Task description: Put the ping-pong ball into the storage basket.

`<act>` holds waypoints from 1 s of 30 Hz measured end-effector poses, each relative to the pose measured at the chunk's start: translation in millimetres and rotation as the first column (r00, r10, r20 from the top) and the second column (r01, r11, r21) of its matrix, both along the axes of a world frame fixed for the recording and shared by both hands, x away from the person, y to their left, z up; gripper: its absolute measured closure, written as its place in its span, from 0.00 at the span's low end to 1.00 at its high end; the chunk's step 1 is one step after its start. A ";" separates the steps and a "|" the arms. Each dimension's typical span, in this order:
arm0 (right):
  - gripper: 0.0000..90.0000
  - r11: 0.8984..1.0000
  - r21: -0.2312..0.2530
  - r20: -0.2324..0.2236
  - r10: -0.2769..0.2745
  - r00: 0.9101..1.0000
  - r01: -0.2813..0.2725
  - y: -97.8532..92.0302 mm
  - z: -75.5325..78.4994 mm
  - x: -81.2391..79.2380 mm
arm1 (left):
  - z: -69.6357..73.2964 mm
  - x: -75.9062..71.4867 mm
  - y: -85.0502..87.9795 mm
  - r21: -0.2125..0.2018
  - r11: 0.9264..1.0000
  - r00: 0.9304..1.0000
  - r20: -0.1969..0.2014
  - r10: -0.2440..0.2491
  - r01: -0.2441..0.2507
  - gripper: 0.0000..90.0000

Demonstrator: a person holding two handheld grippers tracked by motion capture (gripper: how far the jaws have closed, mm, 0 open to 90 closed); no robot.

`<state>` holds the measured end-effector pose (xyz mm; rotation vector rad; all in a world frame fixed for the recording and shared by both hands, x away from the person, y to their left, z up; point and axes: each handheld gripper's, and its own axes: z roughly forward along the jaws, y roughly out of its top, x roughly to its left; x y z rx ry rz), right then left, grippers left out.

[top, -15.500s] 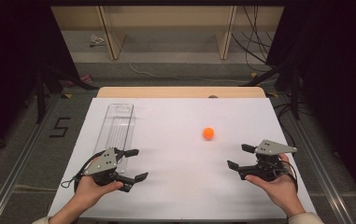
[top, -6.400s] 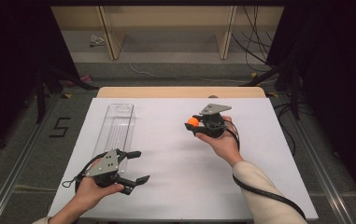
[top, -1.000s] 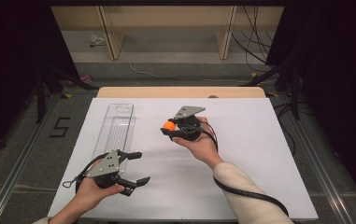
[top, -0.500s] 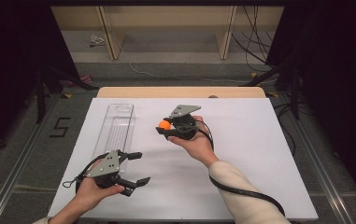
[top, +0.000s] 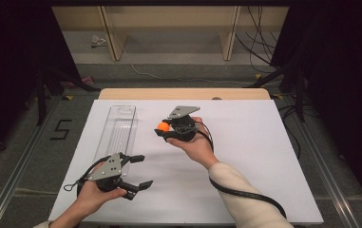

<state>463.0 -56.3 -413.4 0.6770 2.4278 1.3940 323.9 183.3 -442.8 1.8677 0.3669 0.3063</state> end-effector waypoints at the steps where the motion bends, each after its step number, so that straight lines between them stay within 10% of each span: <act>1: 0.57 1.000 0.000 0.000 0.002 1.000 -0.002 0.7 0.1 0.3 | 0.0 0.0 0.0 0.000 1.000 1.000 0.000 0.000 0.000 0.18; 30: 0.57 1.000 -0.005 0.000 0.027 1.000 -0.027 18.7 3.9 3.4 | -0.2 -0.1 -0.4 0.003 1.000 1.000 0.001 -0.003 0.003 0.18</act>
